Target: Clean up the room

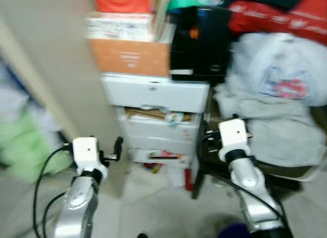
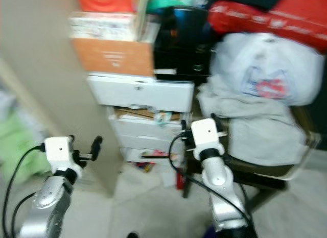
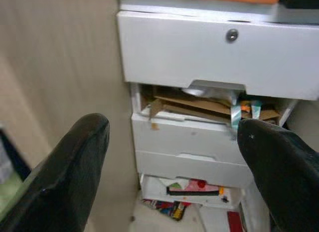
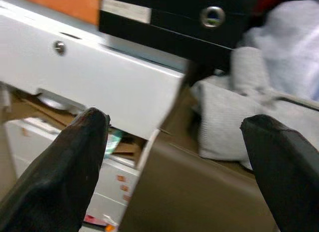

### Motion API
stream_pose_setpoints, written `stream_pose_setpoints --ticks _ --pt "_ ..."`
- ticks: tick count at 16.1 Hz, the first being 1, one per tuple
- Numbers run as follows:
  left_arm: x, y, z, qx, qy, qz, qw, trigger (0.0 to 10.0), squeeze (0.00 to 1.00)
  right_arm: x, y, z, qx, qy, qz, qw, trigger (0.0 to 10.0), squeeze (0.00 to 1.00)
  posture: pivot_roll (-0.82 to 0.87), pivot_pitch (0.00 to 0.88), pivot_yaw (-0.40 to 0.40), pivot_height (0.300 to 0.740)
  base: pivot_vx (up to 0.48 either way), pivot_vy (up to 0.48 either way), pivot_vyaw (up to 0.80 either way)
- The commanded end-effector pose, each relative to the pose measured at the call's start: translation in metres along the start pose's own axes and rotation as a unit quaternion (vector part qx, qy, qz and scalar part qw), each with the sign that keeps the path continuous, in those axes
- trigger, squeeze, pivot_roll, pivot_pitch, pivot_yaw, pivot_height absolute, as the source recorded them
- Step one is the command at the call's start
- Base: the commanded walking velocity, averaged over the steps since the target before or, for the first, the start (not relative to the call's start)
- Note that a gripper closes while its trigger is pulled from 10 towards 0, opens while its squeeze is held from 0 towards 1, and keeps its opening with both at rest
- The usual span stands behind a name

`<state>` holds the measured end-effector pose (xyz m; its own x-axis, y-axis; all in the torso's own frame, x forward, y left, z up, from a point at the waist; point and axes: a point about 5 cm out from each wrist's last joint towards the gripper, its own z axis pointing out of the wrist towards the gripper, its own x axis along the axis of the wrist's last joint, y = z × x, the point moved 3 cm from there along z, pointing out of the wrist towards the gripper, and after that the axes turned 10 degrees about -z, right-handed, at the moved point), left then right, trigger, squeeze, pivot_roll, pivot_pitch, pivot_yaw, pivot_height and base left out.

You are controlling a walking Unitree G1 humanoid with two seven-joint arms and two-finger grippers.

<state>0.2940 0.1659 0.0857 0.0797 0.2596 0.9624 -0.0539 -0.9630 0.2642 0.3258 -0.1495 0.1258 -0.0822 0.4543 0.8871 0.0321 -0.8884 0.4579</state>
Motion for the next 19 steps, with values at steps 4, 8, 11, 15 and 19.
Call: stream_pose_setpoints --ticks 4,8,11,15,19 --pt "-0.0002 -0.0044 -0.0009 0.010 -0.002 0.007 1.000 10.0 0.00 0.0023 -0.0012 0.0004 0.003 0.003 0.007 1.000 10.0 0.00 -0.06 0.098 0.010 0.740 0.000 0.000 0.80" --pt "-0.0014 -0.0082 -0.0005 0.024 -0.002 0.014 1.000 10.0 0.00 0.0028 -0.0016 -0.0001 0.004 0.004 0.006 1.000 10.0 0.00 -0.06 0.100 0.009 0.740 0.000 0.000 0.80" --pt "-0.0014 -0.0081 -0.0001 0.025 0.000 0.016 1.000 10.0 0.00 0.0034 -0.0022 0.0000 0.005 0.005 0.005 1.000 10.0 0.00 -0.07 0.102 0.009 0.740 0.000 0.000 0.80" --pt "-0.0015 -0.0079 0.0007 0.025 0.001 0.018 1.000 10.0 0.00 0.0033 -0.0025 0.0002 0.006 0.005 0.005 1.000 10.0 0.00 -0.07 0.102 0.007 0.740 0.000 0.000 0.80" --pt "-0.0011 -0.0079 0.0014 0.026 0.003 0.021 0.999 10.0 0.00 0.0033 -0.0026 0.0002 0.005 0.005 0.005 1.000 10.0 0.00 -0.07 0.102 0.008 0.740 0.000 0.000 0.80"
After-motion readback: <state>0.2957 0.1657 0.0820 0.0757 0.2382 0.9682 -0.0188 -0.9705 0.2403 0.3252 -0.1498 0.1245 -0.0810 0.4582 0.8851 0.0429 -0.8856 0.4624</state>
